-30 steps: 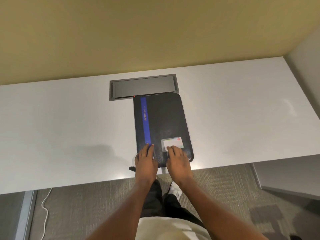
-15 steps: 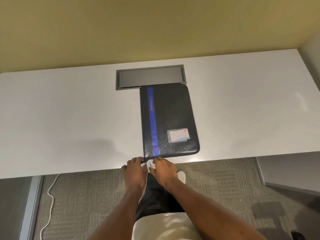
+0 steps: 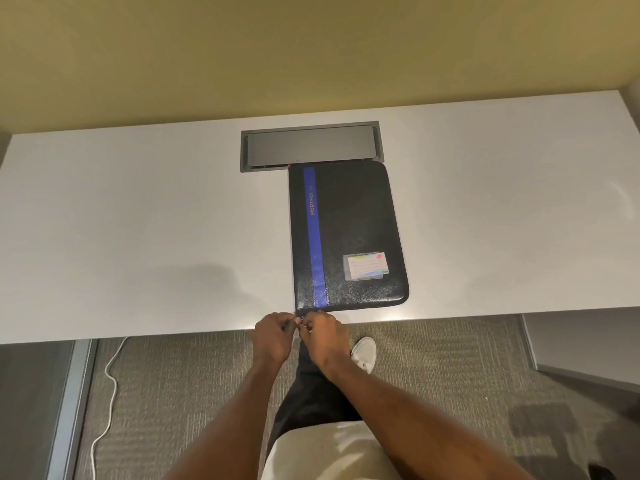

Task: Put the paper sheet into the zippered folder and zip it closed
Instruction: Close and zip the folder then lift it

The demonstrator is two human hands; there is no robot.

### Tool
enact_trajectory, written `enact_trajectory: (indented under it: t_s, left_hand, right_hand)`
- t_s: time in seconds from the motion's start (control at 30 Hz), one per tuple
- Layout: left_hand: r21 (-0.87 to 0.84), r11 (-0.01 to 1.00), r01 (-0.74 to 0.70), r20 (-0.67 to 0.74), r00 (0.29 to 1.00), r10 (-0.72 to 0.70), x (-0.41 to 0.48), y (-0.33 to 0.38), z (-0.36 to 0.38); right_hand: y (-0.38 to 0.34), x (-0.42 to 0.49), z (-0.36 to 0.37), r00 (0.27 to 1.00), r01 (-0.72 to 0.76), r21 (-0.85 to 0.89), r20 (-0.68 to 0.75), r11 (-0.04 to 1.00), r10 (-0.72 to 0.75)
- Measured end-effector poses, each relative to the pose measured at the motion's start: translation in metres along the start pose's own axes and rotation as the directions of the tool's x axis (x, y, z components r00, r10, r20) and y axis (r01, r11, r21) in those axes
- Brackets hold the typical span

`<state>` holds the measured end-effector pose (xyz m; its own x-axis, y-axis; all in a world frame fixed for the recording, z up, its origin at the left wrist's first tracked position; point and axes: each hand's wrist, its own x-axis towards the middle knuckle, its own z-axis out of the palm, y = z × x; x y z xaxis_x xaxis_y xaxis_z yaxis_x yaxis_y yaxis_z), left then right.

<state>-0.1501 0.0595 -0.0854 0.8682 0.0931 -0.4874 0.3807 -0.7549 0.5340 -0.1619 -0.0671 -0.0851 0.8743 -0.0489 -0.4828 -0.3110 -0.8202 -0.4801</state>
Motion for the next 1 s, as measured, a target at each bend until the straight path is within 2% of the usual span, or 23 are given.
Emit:
enact_trajectory:
  t_s: [0.17,0.27,0.4,0.5,0.63,0.7,0.87,1.0]
  left_hand:
    - [-0.012,1.0,-0.006,0.044,0.999,0.006,0.002,0.003,-0.005]
    - [-0.053,0.999,-0.003,0.042,0.999,0.005,0.004,0.001,-0.007]
    - [-0.015,0.999,-0.045,0.057,0.997,0.046,0.004,0.002,-0.008]
    - [0.056,0.993,-0.1,0.028,0.995,0.098,0.003,0.007,-0.01]
    - [0.352,0.909,-0.223,0.065,0.975,0.214,0.004,0.008,-0.013]
    - [0.43,0.868,-0.248,0.07,0.968,0.242,0.004,0.007,-0.013]
    - [0.474,0.839,-0.267,0.063,0.961,0.27,0.0,0.005,-0.011]
    - [0.41,0.864,-0.291,0.105,0.957,0.272,-0.001,0.007,-0.007]
  right_hand:
    - [0.0,-0.002,-0.001,0.996,-0.063,0.091,-0.055,0.994,0.068]
    - [-0.002,-0.006,0.0,0.994,-0.092,0.174,-0.04,0.98,0.101]
    - [0.0,-0.01,0.003,0.988,-0.127,0.205,-0.06,0.97,0.142]
    - [0.004,-0.011,0.003,0.984,-0.13,0.14,-0.106,0.982,0.146]
    - [0.006,-0.009,0.001,0.98,-0.11,0.02,-0.165,0.994,0.111]
    - [0.007,-0.01,0.001,0.977,-0.087,-0.008,-0.196,0.996,0.083]
    - [0.012,-0.014,0.003,0.966,-0.001,-0.085,-0.259,0.996,-0.021]
    - [0.013,-0.011,0.004,0.975,0.044,-0.111,-0.212,0.993,-0.067]
